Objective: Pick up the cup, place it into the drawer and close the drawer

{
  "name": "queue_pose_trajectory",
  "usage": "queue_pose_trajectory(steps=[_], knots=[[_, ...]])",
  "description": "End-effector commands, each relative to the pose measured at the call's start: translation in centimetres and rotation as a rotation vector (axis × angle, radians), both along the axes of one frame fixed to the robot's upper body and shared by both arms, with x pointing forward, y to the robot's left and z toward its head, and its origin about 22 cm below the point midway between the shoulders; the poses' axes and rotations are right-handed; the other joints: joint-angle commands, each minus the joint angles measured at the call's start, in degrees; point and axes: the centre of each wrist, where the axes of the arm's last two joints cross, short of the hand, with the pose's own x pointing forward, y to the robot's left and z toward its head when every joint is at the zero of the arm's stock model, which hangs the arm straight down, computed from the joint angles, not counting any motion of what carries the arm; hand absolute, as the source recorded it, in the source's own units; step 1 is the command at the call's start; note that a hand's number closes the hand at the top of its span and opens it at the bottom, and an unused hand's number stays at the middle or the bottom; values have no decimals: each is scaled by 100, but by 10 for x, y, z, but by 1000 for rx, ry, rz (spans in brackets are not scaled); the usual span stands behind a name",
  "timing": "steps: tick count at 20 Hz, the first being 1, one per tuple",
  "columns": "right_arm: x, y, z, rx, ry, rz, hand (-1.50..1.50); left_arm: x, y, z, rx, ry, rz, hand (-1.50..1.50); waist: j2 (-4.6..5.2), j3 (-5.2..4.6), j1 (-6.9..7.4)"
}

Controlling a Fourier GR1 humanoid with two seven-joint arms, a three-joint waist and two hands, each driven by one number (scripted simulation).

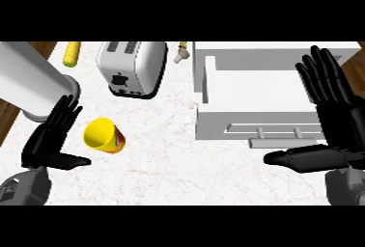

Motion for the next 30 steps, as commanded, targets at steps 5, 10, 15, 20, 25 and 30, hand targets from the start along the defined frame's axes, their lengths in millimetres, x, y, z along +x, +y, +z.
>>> queue_pose_trajectory(steps=[5, 10, 15, 20, 25, 30], knots=[[-13, -12, 9, -8, -1, 7, -150, -7, 12, -51, 21, 55, 16, -150, 2, -1, -24], [-4, 0, 17, -3, -15, -2, -150, -6, 18, -66, 53, 30, 41, -150, 17, -7, -59], [4, -11, 12, -2, 6, 21, -150, 1, 2, -74, 30, 22, 54, -150, 45, -15, -120], [7, -8, 13, -3, -3, 30, -150, -14, -12, -92, 23, -20, 59, -150, 58, -23, -144], [18, -10, 19, 3, -13, 22, -150, 1, -11, -81, 14, -18, 41, -150, 77, -25, -154], [7, 0, 21, -12, -9, 37, -150, -5, 1, -80, 13, -49, 26, -150, 83, -31, -186]])
